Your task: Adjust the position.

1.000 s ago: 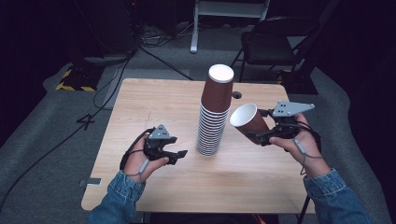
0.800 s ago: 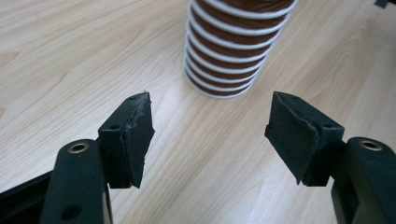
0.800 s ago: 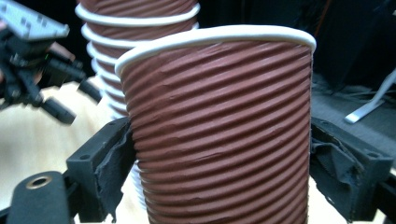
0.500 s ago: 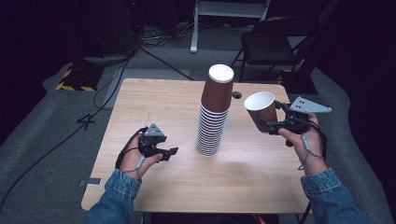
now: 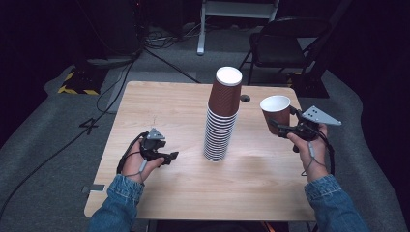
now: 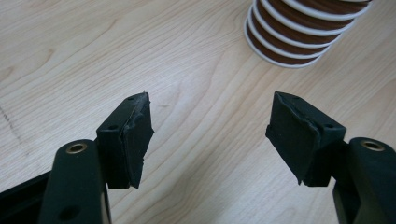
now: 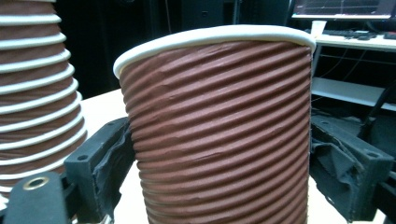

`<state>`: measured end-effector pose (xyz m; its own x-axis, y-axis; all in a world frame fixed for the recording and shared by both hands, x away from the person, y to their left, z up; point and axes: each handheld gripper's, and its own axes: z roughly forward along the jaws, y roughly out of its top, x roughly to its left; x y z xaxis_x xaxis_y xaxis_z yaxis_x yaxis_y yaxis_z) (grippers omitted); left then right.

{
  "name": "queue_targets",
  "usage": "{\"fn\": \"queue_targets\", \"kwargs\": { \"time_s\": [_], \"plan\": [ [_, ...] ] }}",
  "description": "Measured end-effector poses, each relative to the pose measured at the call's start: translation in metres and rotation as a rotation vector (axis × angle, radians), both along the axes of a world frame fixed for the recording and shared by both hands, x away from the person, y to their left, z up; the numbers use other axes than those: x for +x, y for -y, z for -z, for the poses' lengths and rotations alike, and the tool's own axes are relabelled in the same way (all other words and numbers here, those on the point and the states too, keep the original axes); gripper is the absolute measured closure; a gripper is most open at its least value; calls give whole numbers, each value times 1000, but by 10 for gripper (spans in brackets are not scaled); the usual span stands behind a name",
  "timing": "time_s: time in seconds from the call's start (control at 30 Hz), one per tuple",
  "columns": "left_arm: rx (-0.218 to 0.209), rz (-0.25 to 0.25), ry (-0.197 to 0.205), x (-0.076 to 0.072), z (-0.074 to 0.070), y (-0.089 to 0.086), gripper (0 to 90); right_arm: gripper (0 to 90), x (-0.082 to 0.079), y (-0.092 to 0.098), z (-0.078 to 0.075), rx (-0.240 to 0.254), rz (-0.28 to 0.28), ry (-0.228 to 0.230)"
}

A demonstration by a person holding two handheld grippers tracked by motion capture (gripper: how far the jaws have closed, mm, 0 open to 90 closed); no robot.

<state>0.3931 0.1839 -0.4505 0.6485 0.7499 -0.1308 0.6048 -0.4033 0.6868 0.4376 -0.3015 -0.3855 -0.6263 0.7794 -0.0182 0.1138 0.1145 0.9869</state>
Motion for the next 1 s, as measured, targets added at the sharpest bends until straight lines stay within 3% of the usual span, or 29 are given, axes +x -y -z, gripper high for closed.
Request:
{"fn": "queue_targets", "kwargs": {
  "time_s": [0.33,0.43,0.67,1.0],
  "plan": [
    [51,-50,-12,3,12,-10,294,134,7,-4,26,21,63,17],
    [60,-64,-22,3,16,-11,293,134,9,-4,36,57,84,20],
    [86,-72,-33,6,22,-13,293,133,12,-8,61,52,134,34],
    [87,-87,-47,7,27,-16,303,133,16,-18,85,34,138,9]
  ]
}}
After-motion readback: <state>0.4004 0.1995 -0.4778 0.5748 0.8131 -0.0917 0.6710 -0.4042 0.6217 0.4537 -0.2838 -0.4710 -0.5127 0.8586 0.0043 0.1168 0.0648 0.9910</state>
